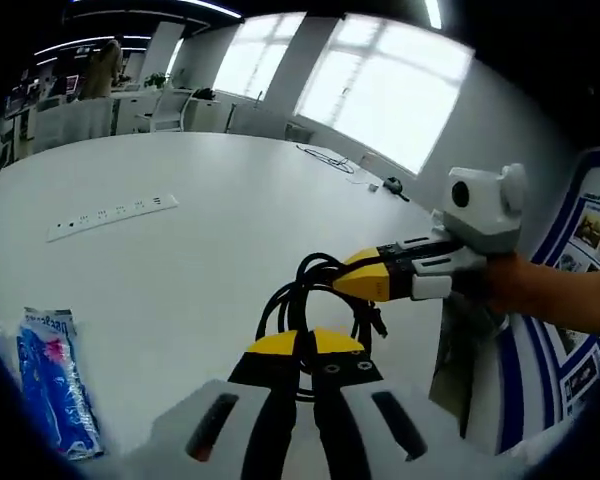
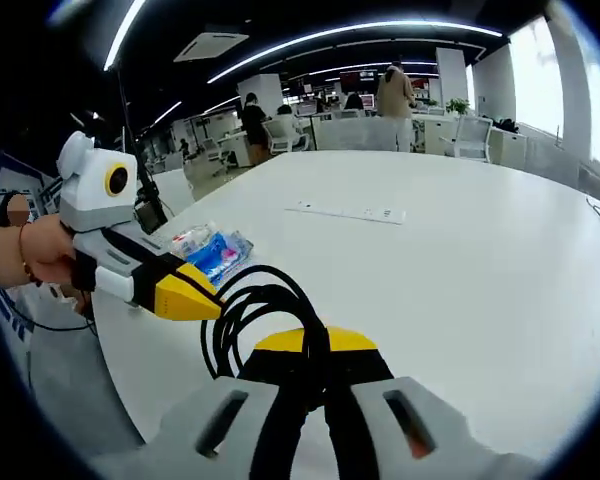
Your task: Arrange the tabletop items into an orderly group along one side of the table until the central work area is clear of visible clutter.
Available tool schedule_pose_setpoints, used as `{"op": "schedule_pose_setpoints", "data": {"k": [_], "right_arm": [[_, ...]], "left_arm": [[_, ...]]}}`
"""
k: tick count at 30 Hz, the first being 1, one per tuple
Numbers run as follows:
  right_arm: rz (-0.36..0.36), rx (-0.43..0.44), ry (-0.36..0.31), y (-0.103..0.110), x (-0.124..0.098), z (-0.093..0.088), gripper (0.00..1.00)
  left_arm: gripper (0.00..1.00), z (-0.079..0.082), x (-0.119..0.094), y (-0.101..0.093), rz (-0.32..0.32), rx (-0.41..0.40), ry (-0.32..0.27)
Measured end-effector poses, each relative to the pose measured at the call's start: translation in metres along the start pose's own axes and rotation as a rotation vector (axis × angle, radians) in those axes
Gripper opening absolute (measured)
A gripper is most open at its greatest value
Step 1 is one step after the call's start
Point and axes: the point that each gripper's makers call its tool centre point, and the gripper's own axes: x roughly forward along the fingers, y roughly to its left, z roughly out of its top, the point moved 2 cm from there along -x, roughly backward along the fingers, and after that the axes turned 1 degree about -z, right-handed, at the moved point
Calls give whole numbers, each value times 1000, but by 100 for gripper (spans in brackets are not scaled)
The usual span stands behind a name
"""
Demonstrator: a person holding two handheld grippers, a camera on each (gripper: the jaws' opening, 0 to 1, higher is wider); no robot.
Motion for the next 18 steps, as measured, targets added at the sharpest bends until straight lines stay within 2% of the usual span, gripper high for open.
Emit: {"op": "schedule_pose_setpoints", "data": {"k": [8, 18], "right_arm": [[0, 32, 35, -14, 7, -17, 2], [14, 40, 89, -24, 16, -36, 2]], "left_arm": [[0, -7, 17, 3, -5, -41, 21], [0, -26, 38, 9, -7, -79, 67]]}}
